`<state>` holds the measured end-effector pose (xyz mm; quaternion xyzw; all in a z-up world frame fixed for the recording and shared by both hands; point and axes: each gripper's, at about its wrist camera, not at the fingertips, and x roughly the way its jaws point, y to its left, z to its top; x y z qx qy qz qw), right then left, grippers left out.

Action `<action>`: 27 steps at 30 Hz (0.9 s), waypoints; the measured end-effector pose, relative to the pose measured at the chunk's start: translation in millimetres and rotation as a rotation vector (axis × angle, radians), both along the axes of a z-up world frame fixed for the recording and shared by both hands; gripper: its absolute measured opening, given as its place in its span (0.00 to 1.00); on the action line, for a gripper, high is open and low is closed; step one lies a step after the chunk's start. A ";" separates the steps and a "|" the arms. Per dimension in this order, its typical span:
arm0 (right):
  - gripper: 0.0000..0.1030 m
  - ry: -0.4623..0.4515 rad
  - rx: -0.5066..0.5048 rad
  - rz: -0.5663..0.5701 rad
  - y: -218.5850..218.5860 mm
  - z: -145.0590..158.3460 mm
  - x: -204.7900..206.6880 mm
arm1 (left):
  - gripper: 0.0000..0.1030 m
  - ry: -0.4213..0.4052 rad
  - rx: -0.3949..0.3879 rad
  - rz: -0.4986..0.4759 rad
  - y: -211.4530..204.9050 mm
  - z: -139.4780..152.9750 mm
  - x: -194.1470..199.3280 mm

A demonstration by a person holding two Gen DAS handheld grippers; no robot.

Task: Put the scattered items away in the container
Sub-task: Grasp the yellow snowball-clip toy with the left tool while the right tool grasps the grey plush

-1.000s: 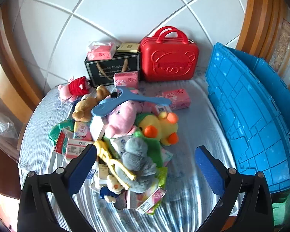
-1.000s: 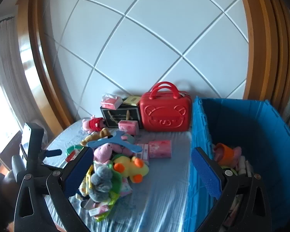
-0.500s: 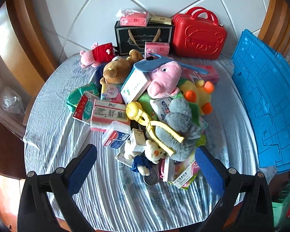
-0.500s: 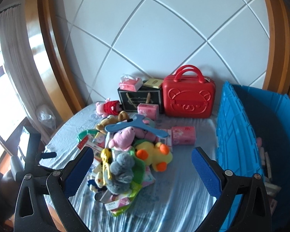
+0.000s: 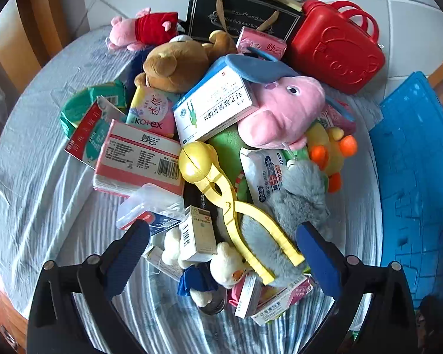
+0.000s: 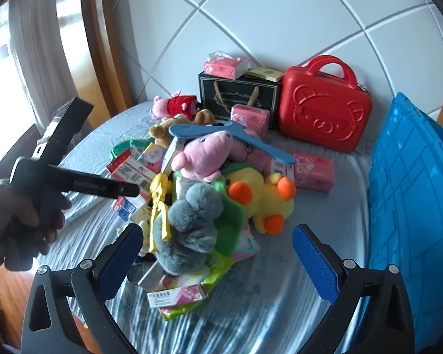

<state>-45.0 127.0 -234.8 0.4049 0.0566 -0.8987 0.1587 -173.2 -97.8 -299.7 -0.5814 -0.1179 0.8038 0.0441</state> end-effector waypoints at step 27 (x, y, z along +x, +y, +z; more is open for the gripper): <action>0.99 -0.172 0.082 0.134 -70.3 -122.3 -49.6 | 0.32 0.055 0.066 0.009 -13.5 -32.7 -33.6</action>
